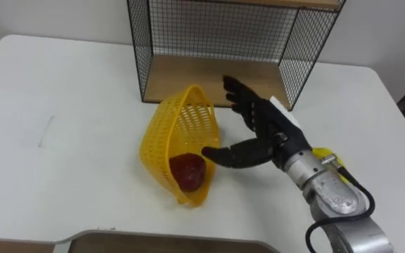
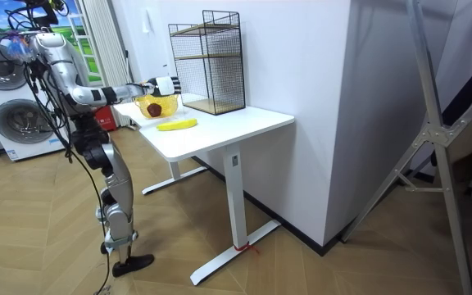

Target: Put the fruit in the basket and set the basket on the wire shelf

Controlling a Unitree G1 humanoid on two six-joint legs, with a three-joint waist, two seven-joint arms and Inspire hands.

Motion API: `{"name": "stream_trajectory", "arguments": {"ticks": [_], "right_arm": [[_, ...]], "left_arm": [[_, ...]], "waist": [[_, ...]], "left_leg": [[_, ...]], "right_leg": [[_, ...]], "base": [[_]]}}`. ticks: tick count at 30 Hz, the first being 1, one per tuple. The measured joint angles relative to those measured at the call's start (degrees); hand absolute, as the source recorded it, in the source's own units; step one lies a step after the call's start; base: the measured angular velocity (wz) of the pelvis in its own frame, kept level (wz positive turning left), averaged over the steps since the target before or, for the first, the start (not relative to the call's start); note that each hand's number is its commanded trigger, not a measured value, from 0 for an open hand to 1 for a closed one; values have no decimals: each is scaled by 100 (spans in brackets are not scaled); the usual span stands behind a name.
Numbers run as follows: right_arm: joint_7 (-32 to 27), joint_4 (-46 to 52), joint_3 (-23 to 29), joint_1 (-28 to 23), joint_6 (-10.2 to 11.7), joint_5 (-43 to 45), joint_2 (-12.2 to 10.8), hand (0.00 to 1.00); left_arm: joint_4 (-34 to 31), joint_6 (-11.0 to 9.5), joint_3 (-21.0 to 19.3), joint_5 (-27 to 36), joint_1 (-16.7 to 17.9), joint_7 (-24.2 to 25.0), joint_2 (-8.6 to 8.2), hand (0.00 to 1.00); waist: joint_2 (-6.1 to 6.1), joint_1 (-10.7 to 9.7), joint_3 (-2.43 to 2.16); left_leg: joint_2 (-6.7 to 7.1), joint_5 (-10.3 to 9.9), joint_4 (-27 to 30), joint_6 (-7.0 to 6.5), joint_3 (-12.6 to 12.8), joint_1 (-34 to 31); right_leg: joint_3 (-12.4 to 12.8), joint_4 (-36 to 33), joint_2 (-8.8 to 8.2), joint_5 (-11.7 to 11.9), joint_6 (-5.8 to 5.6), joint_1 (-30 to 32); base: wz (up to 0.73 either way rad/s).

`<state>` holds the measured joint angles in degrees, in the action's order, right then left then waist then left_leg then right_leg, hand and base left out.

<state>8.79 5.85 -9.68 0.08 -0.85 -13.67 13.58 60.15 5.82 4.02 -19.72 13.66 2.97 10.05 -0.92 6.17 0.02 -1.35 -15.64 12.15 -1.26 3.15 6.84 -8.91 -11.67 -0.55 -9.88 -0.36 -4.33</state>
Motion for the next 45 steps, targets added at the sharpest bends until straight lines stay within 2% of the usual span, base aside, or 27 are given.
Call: {"name": "stream_trajectory", "arguments": {"ticks": [6, 9, 15, 21, 25, 26, 28, 30, 34, 38, 41, 44, 45], "right_arm": [[-46, 150, 342, 3, 35, -1034, -6, 0], [-22, 380, 637, 4, 35, -1544, -4, 0], [12, 470, 771, 3, 77, -1787, -4, 0], [-109, 604, 950, 2, 78, -1720, -4, 0], [-449, 590, 1010, 0, 78, -987, 25, 0], [-565, 565, 1052, -5, 78, -715, 28, 0], [-741, 511, 1127, -18, 78, -375, 30, 0], [-996, 284, 1223, -27, 80, -97, 34, 0], [-1386, -93, 1469, -60, 71, 480, 36, 0], [-1700, -519, 1666, -69, 49, 992, 41, 0], [-1871, -684, 1722, -69, 9, 1173, 52, 0], [-1916, -837, 1721, -69, -53, 1247, 94, 0], [-1944, -948, 1721, -63, -52, 1351, 113, 0]], "left_arm": [[-4, 2, 3, 1, 209, -23, -32, 0], [-5, -1, -61, -10, 232, -11, -41, 0], [-28, -11, -249, -11, 264, -6, -51, 0], [-55, -11, -395, -13, 291, -46, -75, 0], [-49, -20, -454, -1, 288, -220, -126, 0], [-49, -18, -462, -3, 291, -287, -135, 0], [-48, -12, -491, -2, 309, -370, -137, 0], [-45, 1, -533, -8, 352, -461, -133, 0], [-47, 13, -690, -5, 371, -463, -135, 0], [-52, 107, -729, 4, 367, -450, -126, 0], [-51, 124, -727, 4, 358, -398, -113, 0], [-46, 153, -717, 46, 375, -339, -72, 0], [-46, 176, -712, 115, 374, -342, -58, 0]], "waist": [[-33, -187, -17], [-28, -191, -16], [-7, -196, -22], [45, -289, -28], [47, -298, -31], [21, -312, -45], [21, -342, -44], [-12, -444, -53], [-63, -470, -54], [-162, -558, -43], [-254, -583, 4], [-321, -605, 15], [-347, -609, 5]], "left_leg": [[0, -1, -3, 1, 3, -16], [-1, -1, -13, 1, 54, -12], [-8, -1, -39, 1, 145, 47], [-11, -1, -41, 1, 170, 61], [-11, 0, -32, 1, 184, 63], [-12, 0, -33, 1, 188, 67], [-12, 0, -33, 0, 189, 71], [-12, 0, -31, 0, 175, 77], [-10, 0, -36, 0, 191, 86], [-12, 0, -35, -1, 209, 88], [-20, 0, -46, 0, 245, 86], [-37, -3, -84, 4, 273, 96], [-40, -3, -84, 5, 274, 118]], "right_leg": [[-8, -8, 3, 1, 2, 26], [13, -7, 4, 1, 2, 41], [92, -1, 19, 2, 1, 45], [125, 0, 28, 2, 0, 44], [132, -7, 25, 3, 1, 52], [138, -7, 25, 3, 2, 51], [139, -7, 25, 4, 2, 45], [101, -5, 15, 4, 2, 25], [120, -10, 15, 5, 2, 25], [184, -15, 23, 5, 2, 31], [229, -21, 37, 5, 2, 51], [231, -12, 61, 11, 10, 55], [228, -9, 66, 12, 12, 40]], "base": [[-1], [-3], [-8], [-2], [-1], [0], [0], [4], [-1], [-1], [-5], [-5], [0]]}}
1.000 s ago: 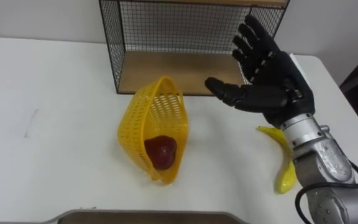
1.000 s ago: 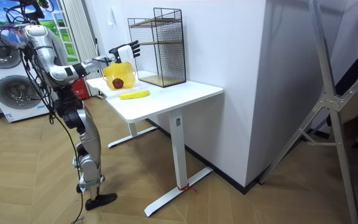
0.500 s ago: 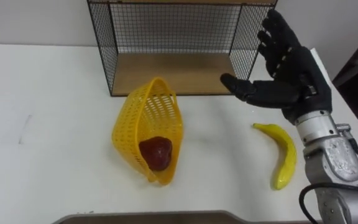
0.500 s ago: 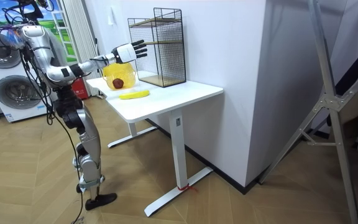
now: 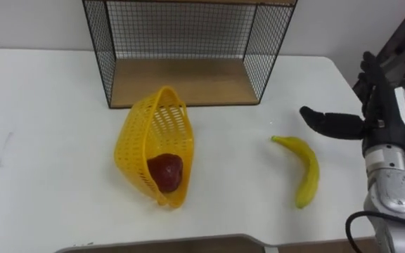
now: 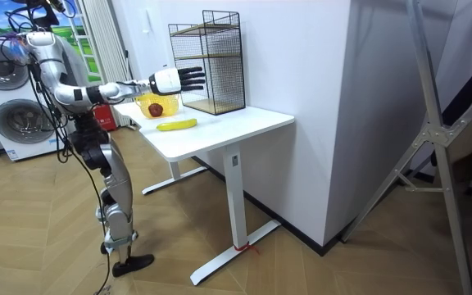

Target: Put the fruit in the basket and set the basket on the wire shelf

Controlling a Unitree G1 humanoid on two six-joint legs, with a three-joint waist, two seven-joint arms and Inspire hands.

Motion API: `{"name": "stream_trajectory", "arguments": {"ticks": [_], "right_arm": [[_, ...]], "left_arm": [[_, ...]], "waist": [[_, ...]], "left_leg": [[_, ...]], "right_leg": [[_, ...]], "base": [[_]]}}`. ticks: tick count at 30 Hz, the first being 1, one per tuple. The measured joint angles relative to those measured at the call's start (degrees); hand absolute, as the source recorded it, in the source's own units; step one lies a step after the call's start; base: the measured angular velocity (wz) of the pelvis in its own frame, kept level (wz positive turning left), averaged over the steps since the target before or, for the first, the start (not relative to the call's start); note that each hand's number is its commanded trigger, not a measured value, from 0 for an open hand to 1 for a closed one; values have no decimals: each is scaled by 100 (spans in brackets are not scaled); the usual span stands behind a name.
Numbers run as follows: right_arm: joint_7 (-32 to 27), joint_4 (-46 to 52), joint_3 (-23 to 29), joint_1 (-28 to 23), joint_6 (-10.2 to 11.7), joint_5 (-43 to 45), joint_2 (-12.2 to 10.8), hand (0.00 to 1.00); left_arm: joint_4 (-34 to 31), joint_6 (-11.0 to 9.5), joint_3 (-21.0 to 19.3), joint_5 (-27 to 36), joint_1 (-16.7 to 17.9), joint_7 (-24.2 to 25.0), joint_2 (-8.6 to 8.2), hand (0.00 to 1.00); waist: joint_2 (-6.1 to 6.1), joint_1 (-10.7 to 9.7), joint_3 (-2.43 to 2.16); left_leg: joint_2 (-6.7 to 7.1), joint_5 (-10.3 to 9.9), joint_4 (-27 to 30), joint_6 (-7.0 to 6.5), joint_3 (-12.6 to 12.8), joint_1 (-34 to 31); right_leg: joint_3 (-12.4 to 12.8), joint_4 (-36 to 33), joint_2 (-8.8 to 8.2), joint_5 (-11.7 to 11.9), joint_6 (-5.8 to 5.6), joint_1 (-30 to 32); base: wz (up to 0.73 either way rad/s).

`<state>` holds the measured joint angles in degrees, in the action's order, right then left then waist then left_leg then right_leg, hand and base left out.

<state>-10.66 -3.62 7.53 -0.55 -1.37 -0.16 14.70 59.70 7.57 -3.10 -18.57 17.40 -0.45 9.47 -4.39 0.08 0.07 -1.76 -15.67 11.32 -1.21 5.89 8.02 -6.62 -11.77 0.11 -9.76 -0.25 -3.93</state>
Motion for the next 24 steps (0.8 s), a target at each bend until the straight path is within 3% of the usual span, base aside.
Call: {"name": "stream_trajectory", "arguments": {"ticks": [6, 10, 15, 24], "right_arm": [[-20, -413, -85, 1, -68, 298, 8, 0], [146, -567, -223, -9, -129, 633, 8, 0], [398, -805, -270, -11, -130, 756, 8, 0], [740, -1148, -630, -18, -269, 972, 9, 0]], "left_arm": [[2, 66, 9, 164, -14, -17, 34, 0], [-6, 81, 5, 139, -15, -13, 61, 0], [-21, 90, 2, 67, -5, 1, 61, 0], [-59, 202, 6, 22, 13, 13, 61, 0]], "waist": [[7, 15, -5], [93, 17, 20], [178, 34, -4], [182, 58, -21]], "left_leg": [[3, 0, -7, 0, 23, 43], [-1, 0, -12, 0, 14, 38], [0, 0, -16, 0, 9, 26], [8, 1, 21, -1, 17, 65]], "right_leg": [[17, 10, -1, 3, -4, -22], [12, 11, 1, 3, -3, -14], [-2, 7, -1, 3, -3, 6], [3, 0, -16, 3, -4, -48]], "base": [[-1], [0], [0], [0]]}}
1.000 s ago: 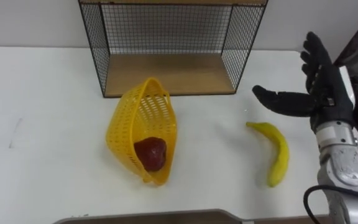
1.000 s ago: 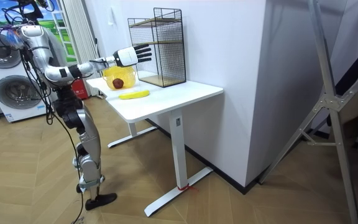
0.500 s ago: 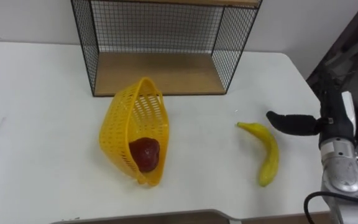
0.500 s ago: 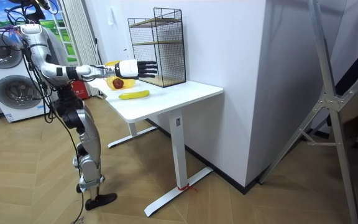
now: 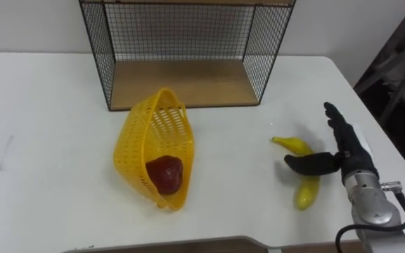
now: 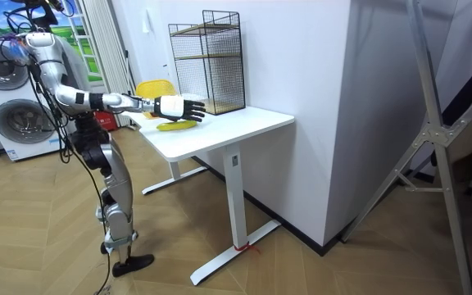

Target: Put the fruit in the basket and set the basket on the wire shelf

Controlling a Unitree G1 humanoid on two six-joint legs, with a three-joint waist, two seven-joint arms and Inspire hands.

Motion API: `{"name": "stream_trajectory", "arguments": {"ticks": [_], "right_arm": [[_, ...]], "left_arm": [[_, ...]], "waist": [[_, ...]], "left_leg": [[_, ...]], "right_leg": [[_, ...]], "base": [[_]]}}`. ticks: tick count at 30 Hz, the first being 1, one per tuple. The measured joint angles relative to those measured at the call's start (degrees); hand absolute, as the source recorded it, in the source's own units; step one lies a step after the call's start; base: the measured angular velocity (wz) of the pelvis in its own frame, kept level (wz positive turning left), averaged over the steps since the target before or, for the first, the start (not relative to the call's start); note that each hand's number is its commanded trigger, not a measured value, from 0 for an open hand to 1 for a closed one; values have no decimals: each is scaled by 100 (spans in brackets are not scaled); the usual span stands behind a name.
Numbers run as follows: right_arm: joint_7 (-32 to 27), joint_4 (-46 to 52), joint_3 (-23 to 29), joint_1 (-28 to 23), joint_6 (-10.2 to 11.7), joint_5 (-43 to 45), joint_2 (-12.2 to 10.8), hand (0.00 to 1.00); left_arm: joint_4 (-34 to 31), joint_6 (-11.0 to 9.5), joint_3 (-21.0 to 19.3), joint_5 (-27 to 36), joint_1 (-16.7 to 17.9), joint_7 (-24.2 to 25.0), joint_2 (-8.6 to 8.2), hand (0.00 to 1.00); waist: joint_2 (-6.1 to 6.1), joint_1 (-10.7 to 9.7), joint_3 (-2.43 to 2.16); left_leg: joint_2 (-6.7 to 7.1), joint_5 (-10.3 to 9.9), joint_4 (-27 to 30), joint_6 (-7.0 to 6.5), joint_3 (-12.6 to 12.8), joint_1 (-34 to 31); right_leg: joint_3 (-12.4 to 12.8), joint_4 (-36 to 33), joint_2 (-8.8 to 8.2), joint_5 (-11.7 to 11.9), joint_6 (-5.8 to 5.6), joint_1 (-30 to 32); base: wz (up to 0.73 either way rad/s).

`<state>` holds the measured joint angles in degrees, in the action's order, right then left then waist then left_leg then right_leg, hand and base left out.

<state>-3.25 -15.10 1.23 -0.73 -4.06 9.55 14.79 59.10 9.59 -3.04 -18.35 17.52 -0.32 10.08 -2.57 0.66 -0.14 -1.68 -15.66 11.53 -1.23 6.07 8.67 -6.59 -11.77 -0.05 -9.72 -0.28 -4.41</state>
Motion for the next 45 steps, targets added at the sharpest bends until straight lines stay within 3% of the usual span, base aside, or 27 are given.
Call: {"name": "stream_trajectory", "arguments": {"ticks": [8, 15, 16, 17, 18, 19, 20, 25, 30, 35, 45], "right_arm": [[156, -154, -143, -184, -101, -11, 0, 0], [168, -437, -162, -212, 85, -96, 13, 0], [183, -451, -162, -211, 99, -95, 13, 7], [210, -480, -158, -208, 112, -86, 13, 31], [215, -494, -151, -208, 124, -77, 13, 40], [223, -520, -139, -208, 151, -59, 13, 87], [219, -532, -127, -202, 153, -30, 13, 100], [95, -1010, 116, 58, 168, 8, 86, 100], [-97, -1526, 304, 340, 149, 245, 117, 100], [-176, -1782, 466, 399, 140, 255, 114, 100], [-184, -1779, 451, 376, 137, 192, -5, 100]], "left_arm": [[-91, 71, -1, -143, -4, 128, -2, 0], [-108, 110, -12, -136, -43, 190, 2, 0], [-110, 117, -11, -135, -52, 191, 2, 0], [-153, 133, -15, -137, -57, 192, 2, 0], [-177, 137, -21, -139, -56, 192, 2, 0], [-188, 139, -26, -139, -64, 191, 2, 0], [-188, 148, -25, -139, -75, 191, 2, 0], [-180, 296, -21, -137, -68, 144, 1, 0], [-172, 552, -19, -149, -88, 10, 2, 0], [-185, 629, -20, -163, -135, -65, 3, 0], [-144, 657, -6, -203, -252, -200, 1, 0]], "waist": [[1, 118, -8], [-21, 101, -11], [-21, 98, -11], [-21, 100, -11], [-21, 101, -11], [-19, 105, -12], [-17, 103, -13], [-32, 88, -12], [-103, 94, -51], [-133, 88, -79], [-132, 91, -76]], "left_leg": [[-21, -3, -12, 4, -18, 17], [-18, -3, 14, 4, -107, 19], [-17, -3, 15, 4, -120, 23], [-16, -2, 19, 4, -141, 23], [-17, -2, 21, 5, -146, 23], [-17, -1, 24, 7, -151, 23], [-17, 0, 26, 9, -155, 23], [-2, 2, 12, 11, -194, 94], [4, 2, 10, 12, -310, 83], [5, 2, 23, 13, -378, 91], [4, 5, 19, 20, -383, 97]], "right_leg": [[-40, 3, 9, 8, 13, -51], [-103, 20, 1, 14, 19, -105], [-109, 20, 0, 14, 19, -111], [-119, 20, 1, 14, 20, -117], [-124, 20, 0, 14, 21, -119], [-128, 21, 1, 15, 22, -122], [-130, 21, 1, 17, 24, -124], [-146, 126, 1, 21, 18, -255], [-193, 208, 6, 21, 14, -310], [-298, 223, 1, 22, 14, -359], [-278, 201, 2, 31, 25, -372]], "base": [[1], [4], [8], [4], [4], [0], [0], [5], [9], [11], [0]]}}
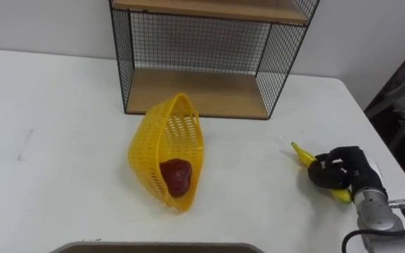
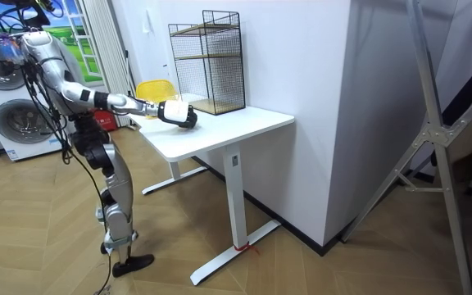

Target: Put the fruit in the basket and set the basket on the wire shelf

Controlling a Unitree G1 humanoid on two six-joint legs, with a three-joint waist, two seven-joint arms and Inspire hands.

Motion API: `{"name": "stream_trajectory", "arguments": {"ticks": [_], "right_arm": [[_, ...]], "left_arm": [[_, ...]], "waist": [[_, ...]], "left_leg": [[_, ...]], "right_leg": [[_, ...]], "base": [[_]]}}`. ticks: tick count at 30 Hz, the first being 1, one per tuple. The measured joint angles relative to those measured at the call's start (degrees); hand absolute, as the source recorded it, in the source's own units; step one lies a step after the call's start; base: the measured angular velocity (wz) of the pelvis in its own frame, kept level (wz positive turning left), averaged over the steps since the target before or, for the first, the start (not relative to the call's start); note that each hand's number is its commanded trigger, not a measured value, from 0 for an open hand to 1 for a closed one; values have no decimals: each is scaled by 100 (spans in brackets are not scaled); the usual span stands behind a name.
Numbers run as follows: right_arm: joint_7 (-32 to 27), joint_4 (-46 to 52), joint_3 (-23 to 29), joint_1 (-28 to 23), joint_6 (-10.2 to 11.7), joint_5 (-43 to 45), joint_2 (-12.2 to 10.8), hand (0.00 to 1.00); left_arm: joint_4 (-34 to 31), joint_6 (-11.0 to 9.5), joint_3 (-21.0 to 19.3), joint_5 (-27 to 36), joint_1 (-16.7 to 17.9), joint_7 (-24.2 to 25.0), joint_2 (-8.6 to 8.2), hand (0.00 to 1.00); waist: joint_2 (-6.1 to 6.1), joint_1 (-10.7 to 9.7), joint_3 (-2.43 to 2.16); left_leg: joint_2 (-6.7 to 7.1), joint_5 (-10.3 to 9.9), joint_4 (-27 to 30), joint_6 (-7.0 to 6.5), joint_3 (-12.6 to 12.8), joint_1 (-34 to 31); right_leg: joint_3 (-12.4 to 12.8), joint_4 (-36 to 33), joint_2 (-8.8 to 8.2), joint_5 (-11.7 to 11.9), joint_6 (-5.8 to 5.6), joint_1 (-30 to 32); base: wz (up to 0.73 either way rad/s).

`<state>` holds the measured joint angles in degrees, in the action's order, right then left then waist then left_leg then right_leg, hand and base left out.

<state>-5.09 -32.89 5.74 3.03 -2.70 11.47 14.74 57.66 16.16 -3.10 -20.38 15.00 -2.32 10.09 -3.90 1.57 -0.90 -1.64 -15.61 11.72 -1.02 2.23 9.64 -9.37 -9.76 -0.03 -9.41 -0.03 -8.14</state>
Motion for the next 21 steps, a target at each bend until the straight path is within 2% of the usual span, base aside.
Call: {"name": "stream_trajectory", "arguments": {"ticks": [3, 6, 9, 14, 17, 21], "right_arm": [[19, 49, -1, 5, -14, 0, -14, 100], [55, 213, 0, 1, -187, 1, -25, 100], [134, 339, -14, 1, -269, -50, -29, 100], [241, 741, -225, 0, -486, -242, -101, 100], [475, 1227, -547, -37, -621, -242, -112, 100], [635, 1685, -896, -104, -623, -241, -143, 100]], "left_arm": [[1, 14, 2, 0, 31, 15, -6, 0], [-11, 19, -2, -1, 71, 32, -19, 0], [-68, 12, 1, 3, 74, 66, -23, 0], [-71, -33, 8, 94, 0, 71, -22, 0], [-79, -86, 130, 158, -10, 76, -19, 0], [-85, -161, 135, 158, 4, 76, -43, 0]], "waist": [[0, 7, 0], [1, 12, 0], [4, 19, -1], [15, 14, 3], [51, 16, 22], [134, 45, 73]], "left_leg": [[-2, 7, 4, 12, 0, -6], [-4, 14, 7, 22, 8, -31], [-11, 14, 2, 23, 55, -50], [-17, 14, -34, 22, 90, -45], [-17, 14, -42, 22, 97, -99], [-14, 16, -43, 21, 102, -144]], "right_leg": [[3, -7, 2, 6, 9, 10], [50, -7, 10, 9, 15, 41], [81, -5, 20, 11, 18, 82], [120, -16, 29, 13, 16, 118], [120, -29, 27, 14, 15, 184], [127, -57, 25, 14, 15, 252]], "base": [[0], [0], [-7], [-6], [-1], [0]]}}
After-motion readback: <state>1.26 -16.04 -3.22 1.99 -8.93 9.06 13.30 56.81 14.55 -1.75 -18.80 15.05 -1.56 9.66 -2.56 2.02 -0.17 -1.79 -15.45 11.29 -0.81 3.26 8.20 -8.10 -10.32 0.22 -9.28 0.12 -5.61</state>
